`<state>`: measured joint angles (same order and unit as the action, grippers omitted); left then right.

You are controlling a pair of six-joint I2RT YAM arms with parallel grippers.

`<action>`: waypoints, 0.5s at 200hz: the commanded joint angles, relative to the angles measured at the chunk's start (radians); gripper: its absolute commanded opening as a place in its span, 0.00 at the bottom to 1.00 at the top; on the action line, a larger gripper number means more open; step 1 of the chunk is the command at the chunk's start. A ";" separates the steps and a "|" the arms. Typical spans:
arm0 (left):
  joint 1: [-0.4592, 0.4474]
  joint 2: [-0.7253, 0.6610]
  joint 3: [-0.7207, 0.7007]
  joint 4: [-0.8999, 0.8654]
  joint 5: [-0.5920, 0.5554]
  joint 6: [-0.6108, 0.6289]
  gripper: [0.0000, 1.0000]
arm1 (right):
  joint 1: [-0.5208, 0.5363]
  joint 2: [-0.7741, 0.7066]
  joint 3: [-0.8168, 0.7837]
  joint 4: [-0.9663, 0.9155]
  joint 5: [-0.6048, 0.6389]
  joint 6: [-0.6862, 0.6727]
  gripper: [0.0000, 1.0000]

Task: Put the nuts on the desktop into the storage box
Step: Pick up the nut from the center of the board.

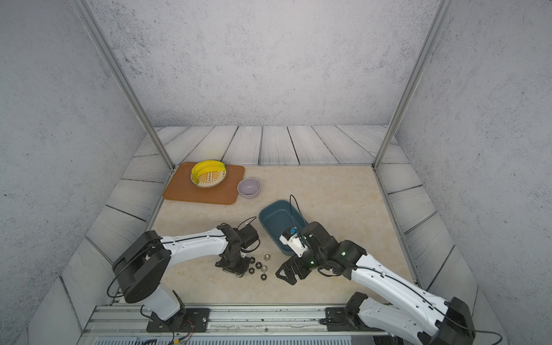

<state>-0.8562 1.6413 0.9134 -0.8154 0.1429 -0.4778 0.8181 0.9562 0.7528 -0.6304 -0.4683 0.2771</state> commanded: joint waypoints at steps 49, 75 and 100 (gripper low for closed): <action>-0.011 -0.028 0.021 -0.039 0.013 -0.004 0.22 | 0.007 -0.005 0.005 0.017 0.025 0.008 0.99; -0.011 -0.095 0.026 -0.045 0.016 -0.011 0.21 | 0.010 -0.012 0.015 0.007 0.087 0.022 0.99; -0.011 -0.173 0.036 -0.047 0.044 -0.016 0.20 | 0.010 -0.051 0.017 0.017 0.169 0.018 0.99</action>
<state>-0.8608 1.5406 0.9215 -0.8371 0.1581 -0.4797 0.8219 0.9485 0.7532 -0.6243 -0.3962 0.2871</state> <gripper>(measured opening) 0.252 0.993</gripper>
